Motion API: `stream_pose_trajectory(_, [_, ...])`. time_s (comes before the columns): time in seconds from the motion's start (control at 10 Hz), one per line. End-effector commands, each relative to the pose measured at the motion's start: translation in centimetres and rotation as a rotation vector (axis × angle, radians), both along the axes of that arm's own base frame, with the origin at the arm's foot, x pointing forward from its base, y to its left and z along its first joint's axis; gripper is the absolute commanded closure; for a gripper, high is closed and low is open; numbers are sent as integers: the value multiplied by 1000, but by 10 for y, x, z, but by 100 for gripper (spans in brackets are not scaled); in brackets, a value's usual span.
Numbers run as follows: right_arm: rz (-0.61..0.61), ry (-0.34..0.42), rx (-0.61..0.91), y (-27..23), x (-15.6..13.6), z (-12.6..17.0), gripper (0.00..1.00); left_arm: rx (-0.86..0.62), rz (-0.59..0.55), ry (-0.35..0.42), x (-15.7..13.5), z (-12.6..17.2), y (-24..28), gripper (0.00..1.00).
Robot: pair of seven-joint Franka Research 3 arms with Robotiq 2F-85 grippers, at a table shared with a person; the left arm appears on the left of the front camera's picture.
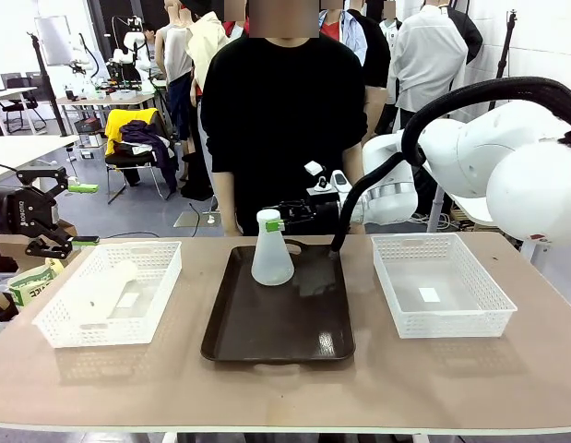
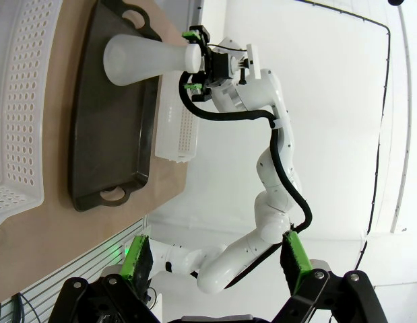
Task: Prepare the laboratory tools.
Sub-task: Place the picked Big flask upright in the Handle tray as instructed by the person, then pick up the Big flask that the person points to.
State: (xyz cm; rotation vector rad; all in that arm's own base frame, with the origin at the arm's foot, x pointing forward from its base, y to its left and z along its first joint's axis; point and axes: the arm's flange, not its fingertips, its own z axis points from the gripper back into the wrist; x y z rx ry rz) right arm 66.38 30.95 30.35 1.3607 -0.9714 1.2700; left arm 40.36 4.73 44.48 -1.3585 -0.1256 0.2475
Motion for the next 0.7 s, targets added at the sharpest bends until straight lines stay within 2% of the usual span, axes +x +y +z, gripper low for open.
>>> stream_pose_trajectory(0.0, [22,39,-81,-8,-10,8,0,-12,-2,7,-1,3,1,0])
stream_pose_trajectory(0.2, [-1,77,-119,-11,-15,10,0,-12,-2,7,-1,3,1,0])
stream_pose_trajectory(0.3, [16,26,-48,-4,-2,3,0,-12,-2,7,-1,3,1,0])
stream_pose_trajectory(0.6, [16,26,-48,-4,-2,3,0,-12,-2,7,-1,3,1,0])
